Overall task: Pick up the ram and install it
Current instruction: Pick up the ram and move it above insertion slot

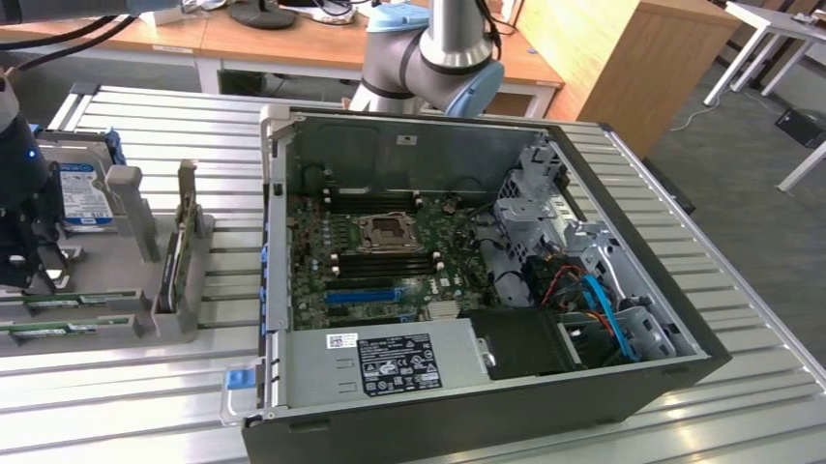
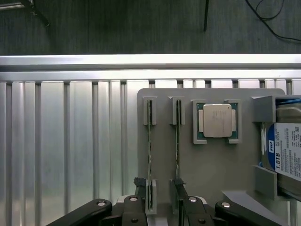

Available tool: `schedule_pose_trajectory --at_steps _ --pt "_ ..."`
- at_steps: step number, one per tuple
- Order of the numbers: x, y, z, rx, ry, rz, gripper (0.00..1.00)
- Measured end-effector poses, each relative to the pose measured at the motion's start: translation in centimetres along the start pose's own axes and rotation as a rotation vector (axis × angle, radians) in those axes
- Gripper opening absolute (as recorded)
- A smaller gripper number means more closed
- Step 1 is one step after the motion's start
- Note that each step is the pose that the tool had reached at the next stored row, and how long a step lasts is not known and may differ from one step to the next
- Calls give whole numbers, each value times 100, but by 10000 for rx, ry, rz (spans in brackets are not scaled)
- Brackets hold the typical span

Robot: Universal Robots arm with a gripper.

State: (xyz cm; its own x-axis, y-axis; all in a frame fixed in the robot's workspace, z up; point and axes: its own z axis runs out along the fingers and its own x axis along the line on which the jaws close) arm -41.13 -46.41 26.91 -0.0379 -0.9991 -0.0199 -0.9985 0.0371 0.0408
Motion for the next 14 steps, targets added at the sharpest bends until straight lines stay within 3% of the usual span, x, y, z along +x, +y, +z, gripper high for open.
schedule_pose_trajectory --at_steps 1,2,14 --pt "2 -4 90 0 1 0 36" --pt "3 -4 112 -2 2 0 36" --pt "53 -7 135 1 -1 0 36"
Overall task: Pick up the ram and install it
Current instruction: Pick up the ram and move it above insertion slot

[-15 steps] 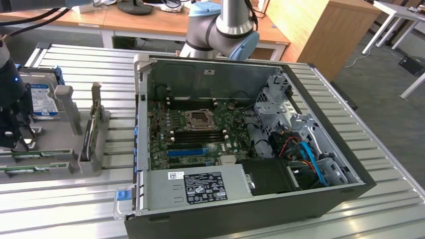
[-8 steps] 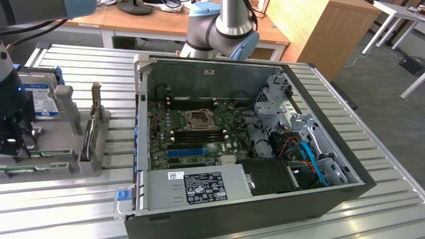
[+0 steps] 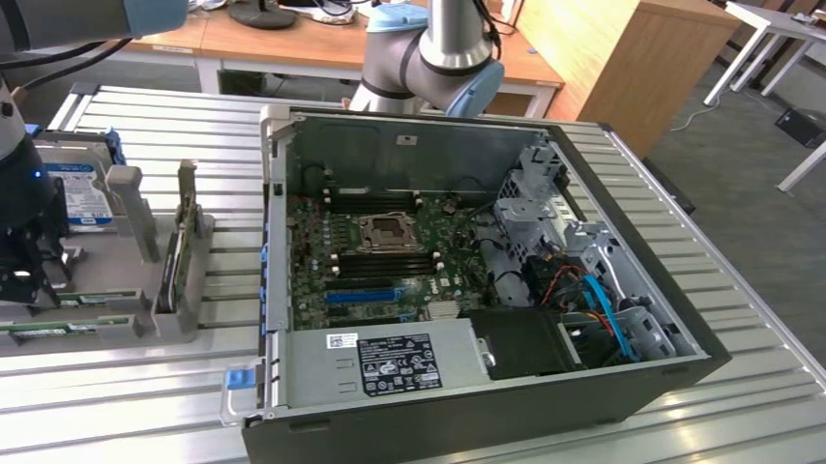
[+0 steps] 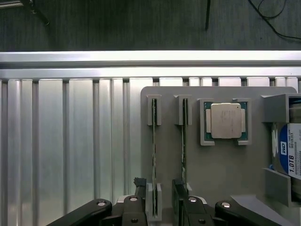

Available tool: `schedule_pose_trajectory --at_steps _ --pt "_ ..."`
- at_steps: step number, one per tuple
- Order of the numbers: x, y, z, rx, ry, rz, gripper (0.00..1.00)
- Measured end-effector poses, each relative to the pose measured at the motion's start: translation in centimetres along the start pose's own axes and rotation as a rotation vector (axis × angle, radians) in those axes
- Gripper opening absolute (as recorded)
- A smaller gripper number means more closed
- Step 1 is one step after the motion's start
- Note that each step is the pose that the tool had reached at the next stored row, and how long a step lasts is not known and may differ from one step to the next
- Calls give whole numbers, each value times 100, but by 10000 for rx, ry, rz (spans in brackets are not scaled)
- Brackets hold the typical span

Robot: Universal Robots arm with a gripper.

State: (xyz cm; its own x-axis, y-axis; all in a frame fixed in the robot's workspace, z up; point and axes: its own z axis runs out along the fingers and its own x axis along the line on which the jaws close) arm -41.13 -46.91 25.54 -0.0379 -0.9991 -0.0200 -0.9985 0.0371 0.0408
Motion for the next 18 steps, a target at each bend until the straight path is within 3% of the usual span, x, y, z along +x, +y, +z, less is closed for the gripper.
schedule_pose_trajectory --at_steps 18 --pt "5 -10 239 -2 2 1 36"
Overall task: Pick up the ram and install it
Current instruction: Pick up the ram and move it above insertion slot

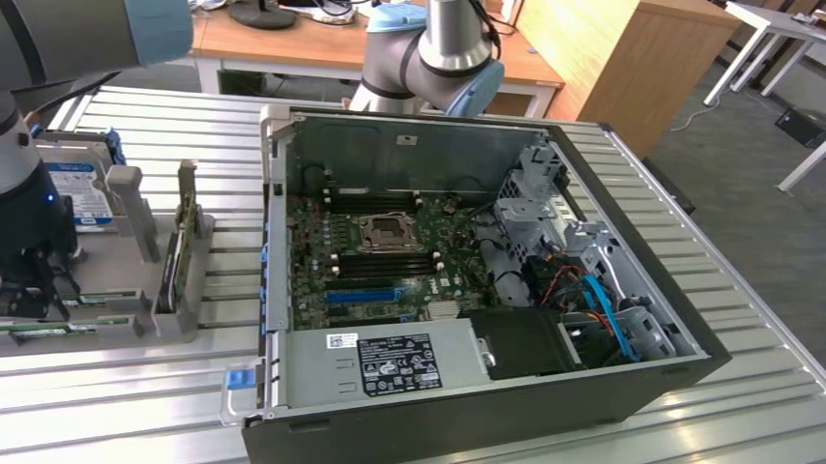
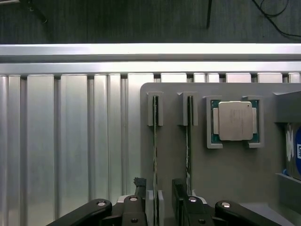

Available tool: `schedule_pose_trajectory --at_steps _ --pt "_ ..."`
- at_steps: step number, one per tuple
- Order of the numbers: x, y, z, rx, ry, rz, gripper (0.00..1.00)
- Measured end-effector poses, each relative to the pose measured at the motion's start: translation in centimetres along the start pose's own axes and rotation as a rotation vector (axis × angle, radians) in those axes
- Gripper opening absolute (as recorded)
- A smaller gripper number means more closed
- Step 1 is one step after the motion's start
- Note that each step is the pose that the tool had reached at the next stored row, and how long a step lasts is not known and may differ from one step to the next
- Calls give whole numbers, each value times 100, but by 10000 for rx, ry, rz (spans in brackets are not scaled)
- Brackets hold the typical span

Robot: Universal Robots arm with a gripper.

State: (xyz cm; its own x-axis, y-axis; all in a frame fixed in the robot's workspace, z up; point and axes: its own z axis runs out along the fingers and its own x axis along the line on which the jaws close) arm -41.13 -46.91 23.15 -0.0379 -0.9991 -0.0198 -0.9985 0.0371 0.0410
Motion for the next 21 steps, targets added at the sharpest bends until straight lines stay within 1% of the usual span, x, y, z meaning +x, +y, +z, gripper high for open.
schedule_pose_trajectory --at_steps 21 --pt "4 -10 232 1 -1 0 36"
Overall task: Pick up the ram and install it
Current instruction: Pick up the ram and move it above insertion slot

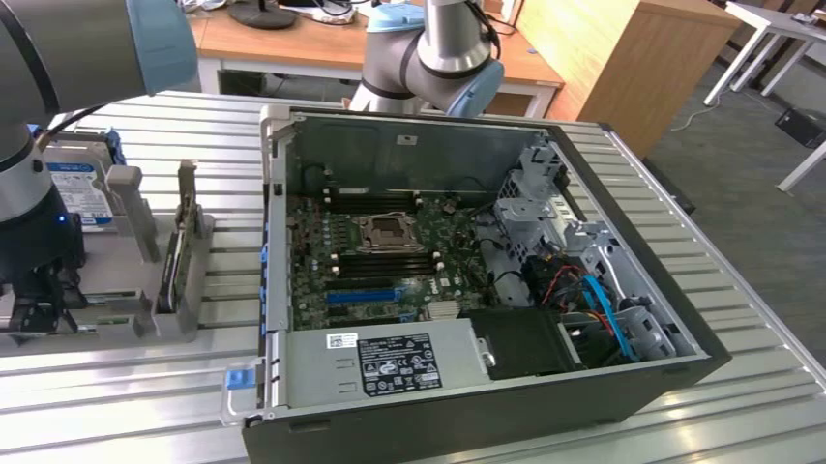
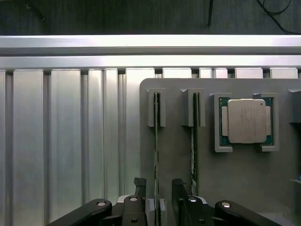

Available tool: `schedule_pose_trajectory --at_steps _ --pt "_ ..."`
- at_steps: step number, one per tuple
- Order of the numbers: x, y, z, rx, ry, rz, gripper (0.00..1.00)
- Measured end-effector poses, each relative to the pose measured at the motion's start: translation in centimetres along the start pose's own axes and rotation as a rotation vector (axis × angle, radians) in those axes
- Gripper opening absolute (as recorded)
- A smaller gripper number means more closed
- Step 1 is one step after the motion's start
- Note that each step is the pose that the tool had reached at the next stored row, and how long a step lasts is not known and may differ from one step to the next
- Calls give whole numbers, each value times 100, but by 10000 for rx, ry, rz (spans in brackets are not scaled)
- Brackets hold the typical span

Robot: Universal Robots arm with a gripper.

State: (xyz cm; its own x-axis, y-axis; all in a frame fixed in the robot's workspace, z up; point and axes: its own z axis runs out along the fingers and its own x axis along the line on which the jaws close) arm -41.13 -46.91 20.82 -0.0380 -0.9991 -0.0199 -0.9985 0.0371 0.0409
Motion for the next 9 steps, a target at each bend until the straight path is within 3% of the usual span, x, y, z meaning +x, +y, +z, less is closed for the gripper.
schedule_pose_trajectory --at_steps 9 --pt "1 -1 23 -1 0 0 36"
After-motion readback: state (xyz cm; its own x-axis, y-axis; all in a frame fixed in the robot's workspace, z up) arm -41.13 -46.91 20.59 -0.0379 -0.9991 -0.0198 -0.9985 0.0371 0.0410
